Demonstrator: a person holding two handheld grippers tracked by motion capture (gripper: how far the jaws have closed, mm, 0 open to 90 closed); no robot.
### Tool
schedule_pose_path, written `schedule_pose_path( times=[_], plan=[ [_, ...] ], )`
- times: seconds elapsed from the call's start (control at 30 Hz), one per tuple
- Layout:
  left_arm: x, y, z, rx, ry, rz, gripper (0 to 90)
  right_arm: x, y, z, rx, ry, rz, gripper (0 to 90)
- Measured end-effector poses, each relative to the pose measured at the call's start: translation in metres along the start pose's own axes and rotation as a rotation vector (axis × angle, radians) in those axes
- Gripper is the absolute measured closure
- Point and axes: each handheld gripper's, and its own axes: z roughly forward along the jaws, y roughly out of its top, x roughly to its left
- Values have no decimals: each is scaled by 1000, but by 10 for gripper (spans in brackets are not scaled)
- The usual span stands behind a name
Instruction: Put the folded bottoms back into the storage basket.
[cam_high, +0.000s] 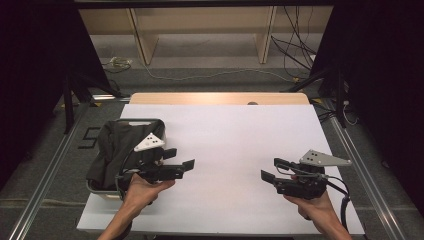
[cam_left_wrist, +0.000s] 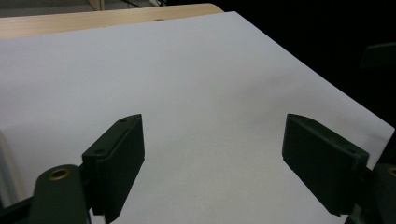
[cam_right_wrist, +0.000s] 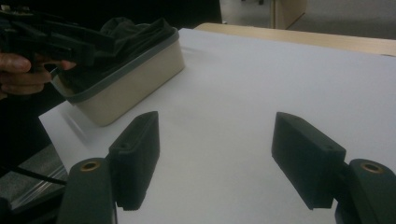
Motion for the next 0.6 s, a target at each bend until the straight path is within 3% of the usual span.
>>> schedule_pose_path(
  times=[0.2, 0.37, 0.6],
  plan=[
    [-11, -3, -1, -42, -43, 26, 195, 0, -4, -4, -39, 2, 5, 327],
    [-19, -8, -3, -81, -60, 44, 189, 2, -7, -8, -68, -6, 13, 272],
    [-21, -16, -5, -120, -81, 54, 156, 6, -16, -8, -83, -9, 6, 213]
  ],
)
